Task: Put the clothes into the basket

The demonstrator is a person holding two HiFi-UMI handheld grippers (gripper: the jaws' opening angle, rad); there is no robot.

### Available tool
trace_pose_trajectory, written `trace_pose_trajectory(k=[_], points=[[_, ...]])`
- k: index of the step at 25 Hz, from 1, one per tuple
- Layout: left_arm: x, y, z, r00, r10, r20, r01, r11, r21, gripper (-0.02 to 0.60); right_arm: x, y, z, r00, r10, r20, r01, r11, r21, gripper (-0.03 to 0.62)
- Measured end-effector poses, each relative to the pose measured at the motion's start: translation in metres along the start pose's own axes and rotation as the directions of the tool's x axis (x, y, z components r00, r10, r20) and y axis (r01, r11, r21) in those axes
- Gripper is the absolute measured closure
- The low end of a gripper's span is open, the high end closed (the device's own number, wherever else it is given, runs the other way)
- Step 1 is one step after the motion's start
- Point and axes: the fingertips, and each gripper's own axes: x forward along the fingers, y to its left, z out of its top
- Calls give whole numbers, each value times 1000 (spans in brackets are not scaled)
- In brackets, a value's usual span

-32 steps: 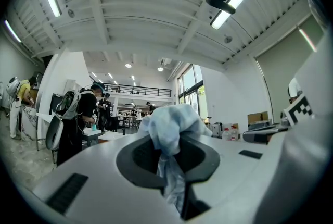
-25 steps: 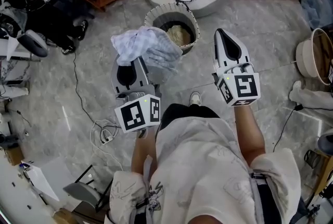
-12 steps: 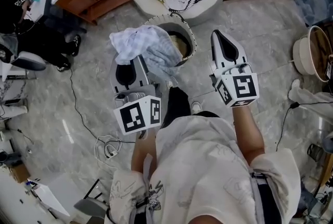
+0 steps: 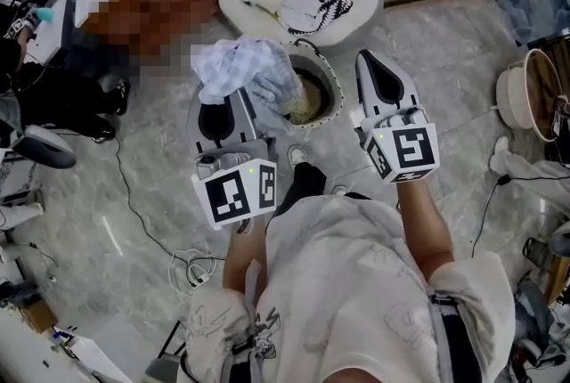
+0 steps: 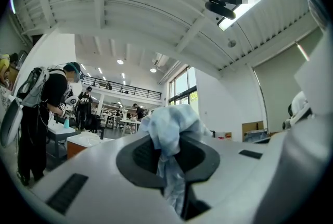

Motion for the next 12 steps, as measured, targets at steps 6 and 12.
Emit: trace_pose_trajectory(k=[6,12], points=[[47,30,-1,999,-43,8,43,999,-9,529,48,7,3,1000,-24,-8,24,1000,-10,606],[75,44,-13,995,-95,-2,95,995,-29,529,78,14,0,999,-51,-12,51,998,-21,606]])
